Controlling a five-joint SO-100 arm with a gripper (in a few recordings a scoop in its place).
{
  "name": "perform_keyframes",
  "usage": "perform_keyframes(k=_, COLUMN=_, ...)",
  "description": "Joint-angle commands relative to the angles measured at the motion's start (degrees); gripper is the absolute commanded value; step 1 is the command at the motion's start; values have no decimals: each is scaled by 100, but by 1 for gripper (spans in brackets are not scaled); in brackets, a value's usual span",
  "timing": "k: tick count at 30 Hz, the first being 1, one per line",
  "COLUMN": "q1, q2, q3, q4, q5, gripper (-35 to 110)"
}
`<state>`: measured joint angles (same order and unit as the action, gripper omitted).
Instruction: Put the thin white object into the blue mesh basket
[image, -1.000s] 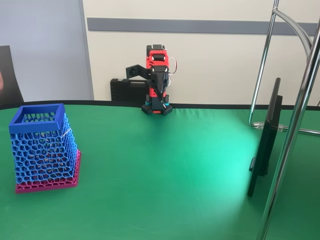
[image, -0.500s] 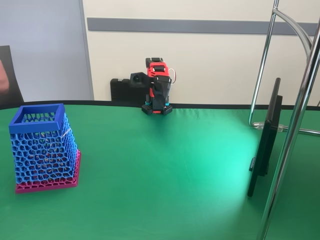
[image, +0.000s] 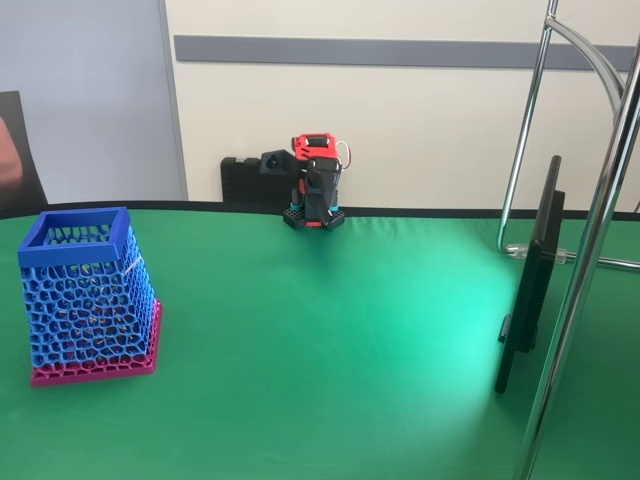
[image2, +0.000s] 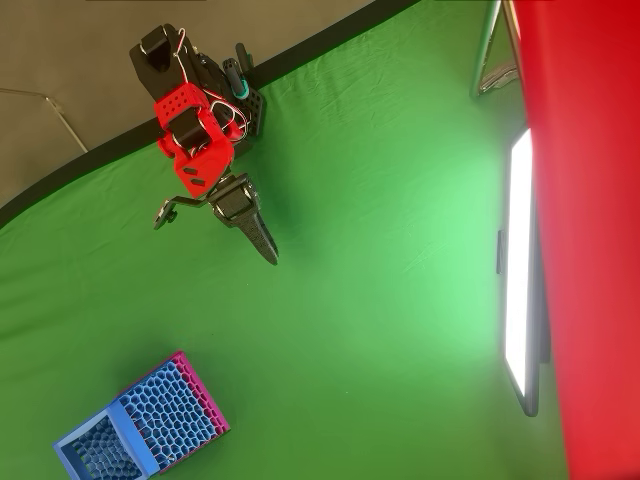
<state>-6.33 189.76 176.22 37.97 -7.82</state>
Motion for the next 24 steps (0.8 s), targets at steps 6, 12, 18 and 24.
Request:
perform_keyframes(k=6, q1=0, q2=70, q3=44, q4=571, q5=167, gripper=18)
perform_keyframes(k=12, q1=0, q2=70, q3=44, q4=1099, q5=308, gripper=12)
perform_keyframes(k=18, q1=79, q2=70, q3=44, q4=1107, q5=431, gripper=9)
perform_keyframes(k=24, q1=79, q2=70, q3=44, q4=1116, q5=422, gripper=1)
